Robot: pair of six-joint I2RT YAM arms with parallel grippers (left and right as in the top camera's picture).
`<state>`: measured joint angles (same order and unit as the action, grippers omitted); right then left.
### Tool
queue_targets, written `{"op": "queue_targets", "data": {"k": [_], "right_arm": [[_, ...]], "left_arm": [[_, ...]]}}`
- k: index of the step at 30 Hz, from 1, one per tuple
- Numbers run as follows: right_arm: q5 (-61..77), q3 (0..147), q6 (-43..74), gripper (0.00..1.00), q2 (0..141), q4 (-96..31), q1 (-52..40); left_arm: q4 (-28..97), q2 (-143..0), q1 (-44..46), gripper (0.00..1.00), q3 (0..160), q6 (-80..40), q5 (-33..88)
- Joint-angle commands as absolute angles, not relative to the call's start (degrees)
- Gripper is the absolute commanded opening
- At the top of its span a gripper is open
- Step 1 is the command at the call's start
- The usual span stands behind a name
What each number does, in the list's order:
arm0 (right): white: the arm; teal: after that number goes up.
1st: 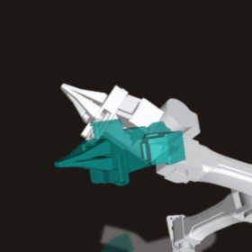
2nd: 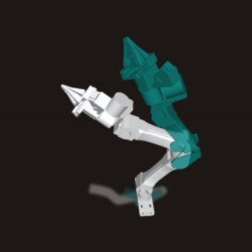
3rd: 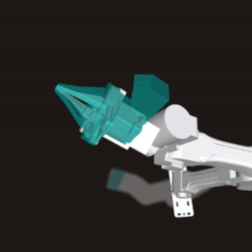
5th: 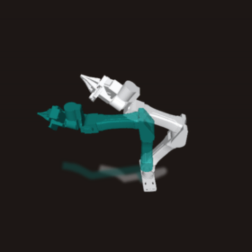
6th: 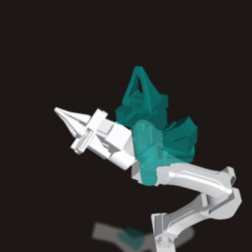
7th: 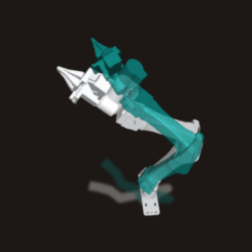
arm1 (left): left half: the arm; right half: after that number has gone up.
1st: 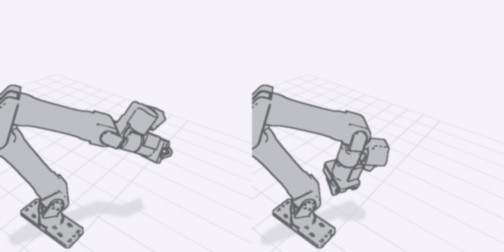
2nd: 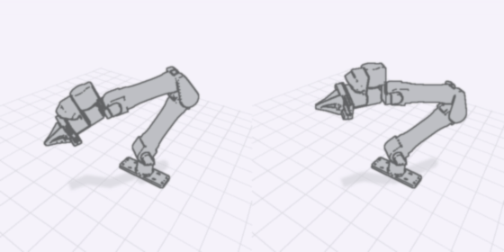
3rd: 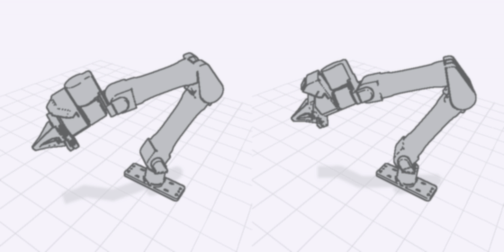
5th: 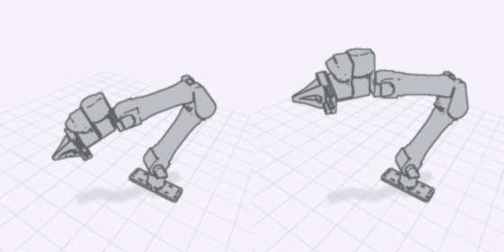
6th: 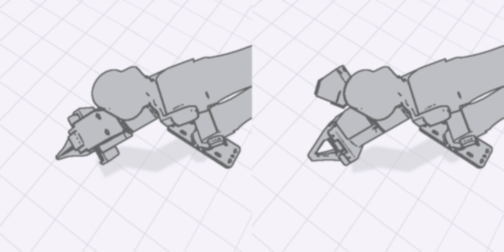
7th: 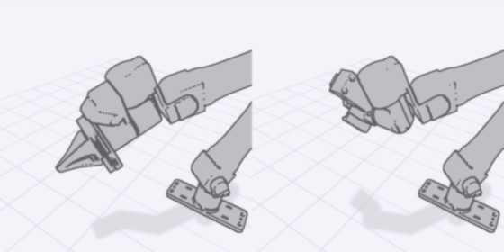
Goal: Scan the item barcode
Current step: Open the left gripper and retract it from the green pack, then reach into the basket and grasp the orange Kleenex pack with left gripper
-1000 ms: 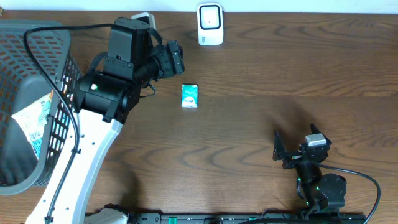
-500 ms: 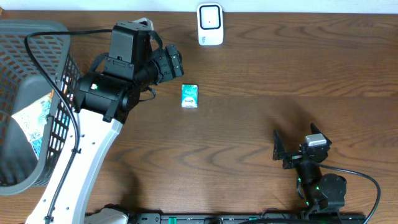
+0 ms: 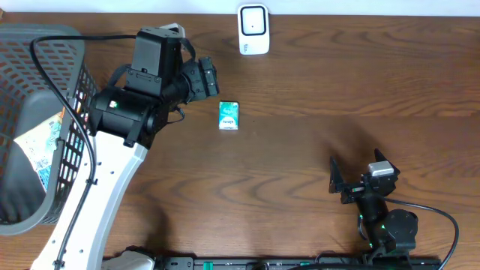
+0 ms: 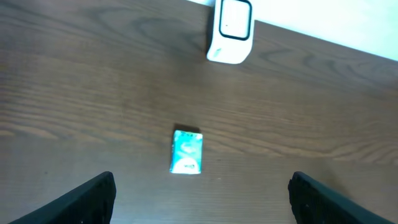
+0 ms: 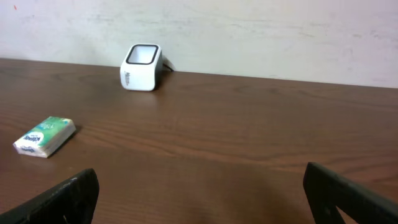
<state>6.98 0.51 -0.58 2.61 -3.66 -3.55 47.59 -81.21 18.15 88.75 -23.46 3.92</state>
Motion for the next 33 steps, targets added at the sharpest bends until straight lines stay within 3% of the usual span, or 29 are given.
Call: {"op": "queue_targets", "data": {"k": [1,9,20,27,33], "right_arm": [[6.7,0.3,0.2,0.99,2.5,-3.8,-3.2],[6.7,0.3,0.2,0.99,2.5,-3.8,-3.2],[6.7,0.3,0.2,0.99,2.5,-3.8,-3.2],[6.7,0.3,0.2,0.99,2.5,-3.8,-3.2],[6.7,0.3,0.2,0.99,2.5,-3.8,-3.2]], "left_arm": [[48.0,-80.7,15.7,0.88,89.1,-21.5,2.8],[48.9,-78.4,8.8,0.88,93.2,-21.5,5.4],[63.1,-77.8,-7.5,0.88,117.2,-16.7,4.8],[68.3,-80.3,-25.3,0.88,115.8,-17.7,1.9],[69.6,-85.7,-33.7,0.88,112.5,-16.1,2.6]]}}
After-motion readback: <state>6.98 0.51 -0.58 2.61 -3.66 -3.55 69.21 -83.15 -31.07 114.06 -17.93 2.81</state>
